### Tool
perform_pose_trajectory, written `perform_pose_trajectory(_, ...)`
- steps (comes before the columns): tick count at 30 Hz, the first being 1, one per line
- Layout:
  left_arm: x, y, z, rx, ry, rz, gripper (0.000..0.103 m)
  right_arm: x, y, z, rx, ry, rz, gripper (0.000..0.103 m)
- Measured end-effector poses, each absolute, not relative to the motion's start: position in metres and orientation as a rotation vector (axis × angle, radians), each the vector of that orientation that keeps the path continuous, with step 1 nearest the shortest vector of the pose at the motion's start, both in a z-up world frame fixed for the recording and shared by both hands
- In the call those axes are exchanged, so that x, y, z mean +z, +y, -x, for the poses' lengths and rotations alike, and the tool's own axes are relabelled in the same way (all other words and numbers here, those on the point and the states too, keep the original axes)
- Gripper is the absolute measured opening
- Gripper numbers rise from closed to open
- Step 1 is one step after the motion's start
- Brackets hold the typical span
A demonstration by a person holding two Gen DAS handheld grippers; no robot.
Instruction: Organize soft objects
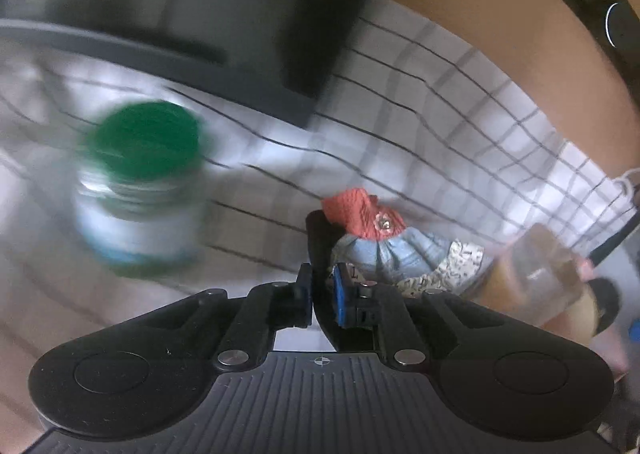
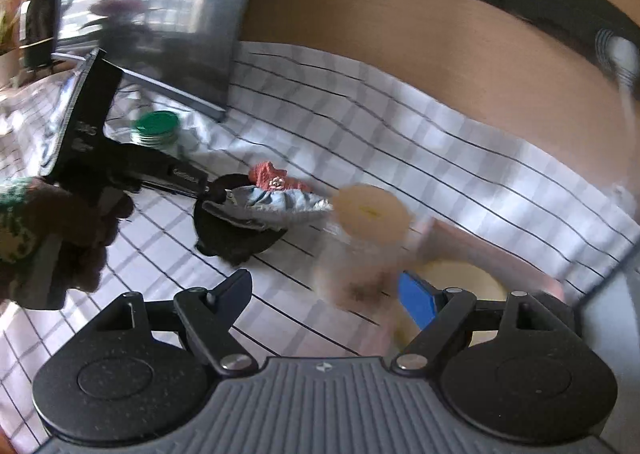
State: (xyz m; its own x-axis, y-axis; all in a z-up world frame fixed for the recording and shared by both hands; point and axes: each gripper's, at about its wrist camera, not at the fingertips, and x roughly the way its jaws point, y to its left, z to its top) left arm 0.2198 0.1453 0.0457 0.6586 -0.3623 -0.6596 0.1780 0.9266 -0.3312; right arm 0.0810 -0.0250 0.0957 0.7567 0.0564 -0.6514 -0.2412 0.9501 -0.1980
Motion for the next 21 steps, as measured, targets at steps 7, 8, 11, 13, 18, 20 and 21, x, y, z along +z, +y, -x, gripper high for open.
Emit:
perform_pose_trajectory(7, 0.055, 0.212, -0.194, -0.317, 0.785, 0.299, 0.016, 0.084, 0.024, -0.126, 0.305, 0.708, 0.255, 0.081)
perform_pose_trajectory(8, 0.055, 0.217, -0.191, -0.322, 0.783, 0.315, 0.018, 0.083, 0.031, -0.137, 0.320, 0.714, 0.239, 0.081)
perform_pose_trajectory(11, 0.060, 0.227, -0.178, -0.313, 0.754, 0.317, 0.019, 0.078, 0.043, -0.178, 0.336, 0.758, 0.161, 0.081)
perform_pose_trajectory(13, 0.065, 0.235, -0.169, -0.311, 0.743, 0.323, 0.019, 0.070, 0.048, -0.206, 0.344, 0.808, 0.079, 0.081)
perform_pose_trajectory(18, 0.069, 0.247, -0.155, -0.304, 0.745, 0.341, 0.019, 0.037, 0.053, -0.250, 0.319, 0.930, -0.072, 0.080)
perform_pose_trajectory(20, 0.070, 0.251, -0.151, -0.305, 0.743, 0.339, 0.019, 0.030, 0.054, -0.252, 0.336, 0.964, -0.084, 0.062)
perform_pose_trajectory(21, 0.070, 0.253, -0.150, -0.305, 0.741, 0.337, 0.019, 0.028, 0.054, -0.251, 0.355, 0.982, -0.078, 0.038)
